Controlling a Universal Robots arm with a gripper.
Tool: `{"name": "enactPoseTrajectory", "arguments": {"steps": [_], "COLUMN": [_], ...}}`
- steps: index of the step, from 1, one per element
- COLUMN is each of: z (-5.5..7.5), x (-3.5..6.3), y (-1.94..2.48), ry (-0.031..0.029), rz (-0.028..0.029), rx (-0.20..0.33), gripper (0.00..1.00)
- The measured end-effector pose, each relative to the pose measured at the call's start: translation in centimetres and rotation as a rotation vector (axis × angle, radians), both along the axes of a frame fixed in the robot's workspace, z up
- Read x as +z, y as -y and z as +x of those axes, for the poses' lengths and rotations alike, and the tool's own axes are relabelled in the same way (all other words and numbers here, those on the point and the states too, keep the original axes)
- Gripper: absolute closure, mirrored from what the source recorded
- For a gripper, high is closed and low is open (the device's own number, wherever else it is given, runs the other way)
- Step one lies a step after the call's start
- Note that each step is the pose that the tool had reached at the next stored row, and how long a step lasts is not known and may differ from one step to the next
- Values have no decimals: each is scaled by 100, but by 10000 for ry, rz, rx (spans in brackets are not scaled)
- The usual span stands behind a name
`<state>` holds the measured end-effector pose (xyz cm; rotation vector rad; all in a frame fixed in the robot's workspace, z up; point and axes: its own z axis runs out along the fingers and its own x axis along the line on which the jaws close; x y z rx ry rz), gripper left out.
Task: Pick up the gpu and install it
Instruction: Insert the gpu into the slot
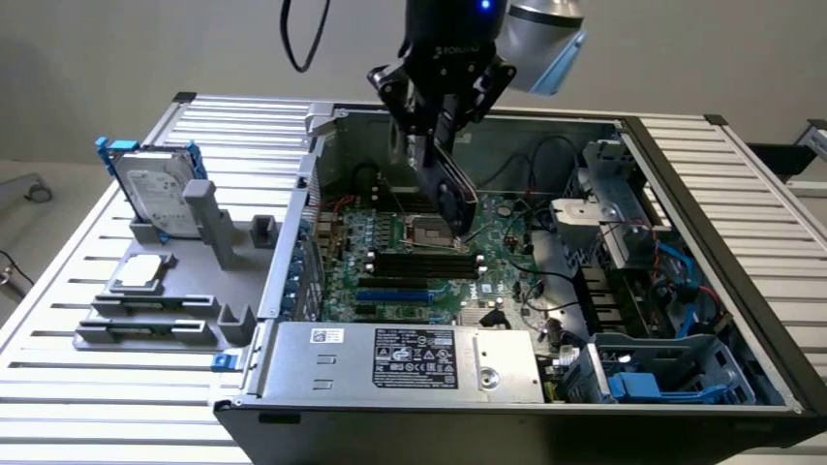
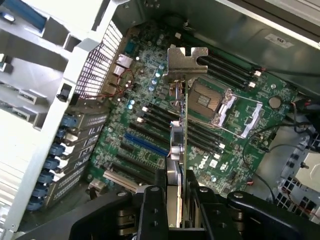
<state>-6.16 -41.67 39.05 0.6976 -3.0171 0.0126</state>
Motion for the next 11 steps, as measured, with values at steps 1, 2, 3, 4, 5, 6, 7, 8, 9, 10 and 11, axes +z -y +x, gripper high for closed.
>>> {"name": "enactPoseTrajectory", "arguments": {"steps": [1, 2, 3, 4, 5, 6, 7, 8, 9, 10, 11], "z": [0, 0, 0, 0, 0, 0, 0, 0, 0, 0, 0], "x": [-12, -24, -37, -48, -60, -71, -82, -93, -103, -112, -121], "y": [0, 0, 0, 0, 0, 0, 0, 0, 0, 0, 0], "ry": [3, 5, 7, 8, 9, 11, 12, 13, 13, 13, 13], "rz": [-1, 0, -1, 0, -1, 0, -1, 0, 0, 0, 0], "rx": [180, 354, 552, 730, 910, 1090, 1270, 1450, 1629, 1810, 2006], "gripper": [74, 74, 74, 74, 74, 74, 74, 74, 74, 74, 74]}}
